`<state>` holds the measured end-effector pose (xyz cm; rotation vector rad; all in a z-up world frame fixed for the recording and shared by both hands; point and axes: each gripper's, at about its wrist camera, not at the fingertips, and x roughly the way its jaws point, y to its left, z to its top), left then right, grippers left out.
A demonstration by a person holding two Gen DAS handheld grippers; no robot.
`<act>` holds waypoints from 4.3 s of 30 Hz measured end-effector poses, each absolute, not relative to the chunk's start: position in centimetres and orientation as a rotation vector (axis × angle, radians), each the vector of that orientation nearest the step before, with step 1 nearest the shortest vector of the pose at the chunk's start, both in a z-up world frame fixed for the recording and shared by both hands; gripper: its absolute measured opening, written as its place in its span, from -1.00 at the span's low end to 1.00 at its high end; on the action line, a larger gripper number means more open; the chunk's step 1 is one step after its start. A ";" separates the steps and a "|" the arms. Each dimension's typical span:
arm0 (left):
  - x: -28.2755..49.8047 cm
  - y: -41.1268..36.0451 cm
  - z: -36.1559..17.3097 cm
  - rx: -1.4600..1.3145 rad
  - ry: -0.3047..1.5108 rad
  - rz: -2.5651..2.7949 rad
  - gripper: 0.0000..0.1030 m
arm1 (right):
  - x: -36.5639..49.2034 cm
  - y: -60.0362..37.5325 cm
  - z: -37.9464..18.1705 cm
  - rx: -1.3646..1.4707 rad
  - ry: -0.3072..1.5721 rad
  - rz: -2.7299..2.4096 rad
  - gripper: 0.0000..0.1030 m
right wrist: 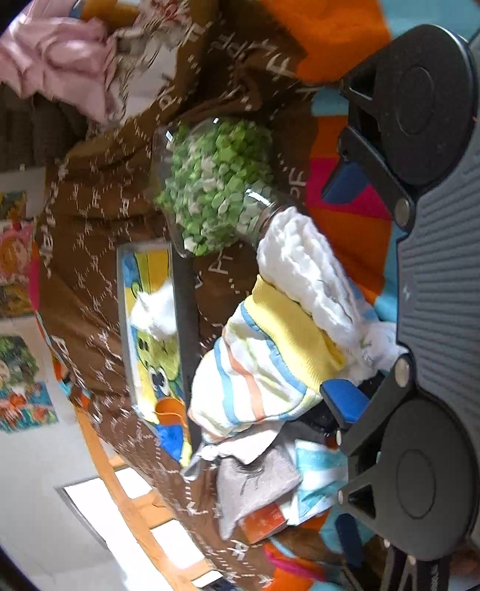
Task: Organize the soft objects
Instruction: 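Grasp the white wipes packet with the left tool while the right tool grasps the white knit towel, then carry the wipes packet and knit towel over the frog-picture tray with both tools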
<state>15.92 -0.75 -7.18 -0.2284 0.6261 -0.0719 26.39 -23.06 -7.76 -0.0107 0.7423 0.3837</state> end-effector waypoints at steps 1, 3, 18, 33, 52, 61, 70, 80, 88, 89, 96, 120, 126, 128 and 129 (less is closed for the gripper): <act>16.2 -0.8 -7.3 -0.233 0.629 -0.084 0.98 | 26.8 -23.1 -8.0 -0.014 0.746 0.397 0.99; 16.7 -1.1 -7.6 -0.240 0.637 -0.102 0.98 | 27.4 -23.1 -8.4 0.011 0.768 0.416 0.97; 18.0 -2.3 -9.0 -0.251 0.625 -0.145 0.95 | 29.0 -23.8 -9.4 0.183 0.858 0.497 0.58; 17.6 -2.1 -10.1 -0.318 0.606 -0.170 0.47 | 29.8 -25.9 -10.0 0.379 0.929 0.482 0.16; 17.6 -1.4 -10.2 -0.439 0.594 -0.148 0.23 | 29.4 -26.7 -9.6 0.413 0.925 0.472 -0.31; 17.4 -1.7 -10.0 -0.428 0.580 -0.155 -0.18 | 28.8 -27.1 -9.2 0.412 0.903 0.440 -0.64; 16.1 -3.3 -8.9 -0.350 0.557 -0.171 -0.33 | 28.2 -27.0 -8.6 0.372 0.865 0.417 -0.72; 13.8 -5.0 -7.7 -0.325 0.518 -0.174 -0.35 | 26.4 -27.9 -6.7 0.338 0.735 0.388 -0.75; 12.2 -6.6 -7.1 -0.332 0.495 -0.174 -0.35 | 25.5 -28.7 -5.3 0.365 0.638 0.396 -0.76; 12.1 -6.7 -6.9 -0.333 0.491 -0.176 -0.35 | 25.4 -28.8 -5.1 0.364 0.619 0.399 -0.76; 13.0 -6.6 -4.9 -0.312 0.433 -0.179 -0.35 | 24.1 -28.6 -3.4 0.319 0.451 0.417 -0.76; 31.4 1.1 2.9 -0.238 0.294 -0.046 -0.34 | 38.7 -22.1 0.4 0.340 0.148 0.470 -0.75; 38.7 2.5 1.6 -0.338 0.354 -0.039 -0.34 | 44.2 -20.9 -2.6 0.367 0.226 0.514 -0.75; 40.5 2.7 0.8 -0.353 0.376 -0.042 -0.34 | 45.3 -20.5 -3.6 0.371 0.262 0.526 -0.75; 41.3 2.7 0.4 -0.353 0.389 -0.042 -0.34 | 45.9 -20.3 -4.2 0.376 0.285 0.527 -0.75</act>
